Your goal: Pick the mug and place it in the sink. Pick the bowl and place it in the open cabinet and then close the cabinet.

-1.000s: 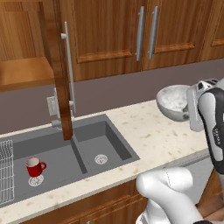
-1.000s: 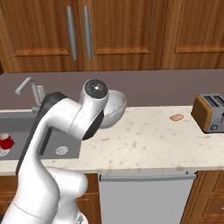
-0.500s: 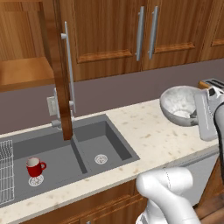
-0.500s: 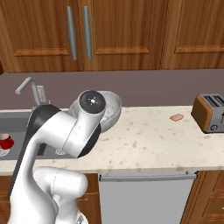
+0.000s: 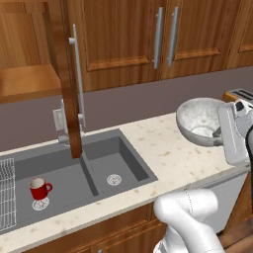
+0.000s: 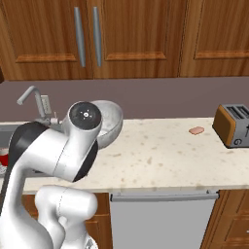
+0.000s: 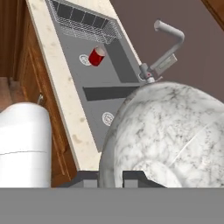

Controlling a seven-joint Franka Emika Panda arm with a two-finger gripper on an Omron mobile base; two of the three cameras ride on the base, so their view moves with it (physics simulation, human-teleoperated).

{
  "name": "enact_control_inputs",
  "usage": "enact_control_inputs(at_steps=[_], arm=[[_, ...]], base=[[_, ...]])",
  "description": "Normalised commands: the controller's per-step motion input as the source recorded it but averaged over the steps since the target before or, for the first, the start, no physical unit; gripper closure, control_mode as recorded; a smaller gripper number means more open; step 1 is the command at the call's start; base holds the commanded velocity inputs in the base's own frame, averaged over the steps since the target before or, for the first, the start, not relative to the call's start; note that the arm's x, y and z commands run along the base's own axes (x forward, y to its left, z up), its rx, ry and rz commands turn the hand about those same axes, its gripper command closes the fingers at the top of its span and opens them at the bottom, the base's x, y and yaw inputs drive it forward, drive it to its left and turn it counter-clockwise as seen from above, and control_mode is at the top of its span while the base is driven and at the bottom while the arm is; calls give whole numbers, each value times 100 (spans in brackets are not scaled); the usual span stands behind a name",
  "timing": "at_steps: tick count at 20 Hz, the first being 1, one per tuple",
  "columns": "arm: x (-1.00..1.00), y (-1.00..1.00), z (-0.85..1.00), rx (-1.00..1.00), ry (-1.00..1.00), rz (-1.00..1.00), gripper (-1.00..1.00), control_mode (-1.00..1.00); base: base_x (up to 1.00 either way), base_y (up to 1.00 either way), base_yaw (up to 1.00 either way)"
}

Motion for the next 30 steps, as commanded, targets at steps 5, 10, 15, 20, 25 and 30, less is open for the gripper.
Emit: enact_control_inputs(at_steps=[5,10,15,20,25,30], arm=[[-18,18,54,0,1,0,100,-100],[-11,2,22,0,2,0,100,100],[0,0,0,0,0,0,100,100],[0,0,0,0,0,0,100,100],[0,0,0,0,0,0,100,100],[0,0,0,0,0,0,100,100]], base=[[0,0,0],[-30,0,0],[-73,0,0],[-80,7,0],[-75,31,1],[-47,71,8]])
